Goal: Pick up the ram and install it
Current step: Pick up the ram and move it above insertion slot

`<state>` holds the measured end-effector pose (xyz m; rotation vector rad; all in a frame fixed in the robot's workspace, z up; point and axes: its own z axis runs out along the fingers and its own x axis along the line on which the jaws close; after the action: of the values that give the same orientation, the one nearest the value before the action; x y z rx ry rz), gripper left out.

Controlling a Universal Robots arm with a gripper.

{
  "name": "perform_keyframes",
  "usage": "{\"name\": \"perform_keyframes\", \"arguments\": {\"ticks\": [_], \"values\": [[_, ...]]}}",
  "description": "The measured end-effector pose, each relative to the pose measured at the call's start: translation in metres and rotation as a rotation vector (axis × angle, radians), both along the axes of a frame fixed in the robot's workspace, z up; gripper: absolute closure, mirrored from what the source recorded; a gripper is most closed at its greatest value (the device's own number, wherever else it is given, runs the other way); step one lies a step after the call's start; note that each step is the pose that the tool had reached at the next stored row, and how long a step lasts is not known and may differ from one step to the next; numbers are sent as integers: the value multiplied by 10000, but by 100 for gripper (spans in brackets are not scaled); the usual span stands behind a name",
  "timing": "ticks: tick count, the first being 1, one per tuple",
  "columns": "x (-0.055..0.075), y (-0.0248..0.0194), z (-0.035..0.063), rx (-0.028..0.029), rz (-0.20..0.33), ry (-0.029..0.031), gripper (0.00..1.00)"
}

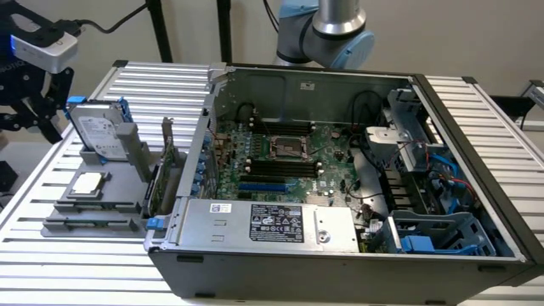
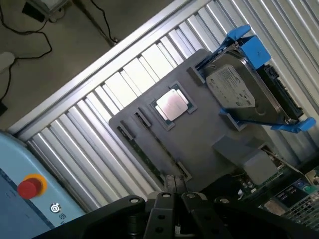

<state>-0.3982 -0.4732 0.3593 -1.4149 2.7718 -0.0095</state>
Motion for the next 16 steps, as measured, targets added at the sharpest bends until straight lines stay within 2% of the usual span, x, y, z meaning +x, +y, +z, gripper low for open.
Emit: {"name": "perform_keyframes", "arguments": {"ticks": [16], "values": [[0,0,-69,0,2900,0,89]]}}
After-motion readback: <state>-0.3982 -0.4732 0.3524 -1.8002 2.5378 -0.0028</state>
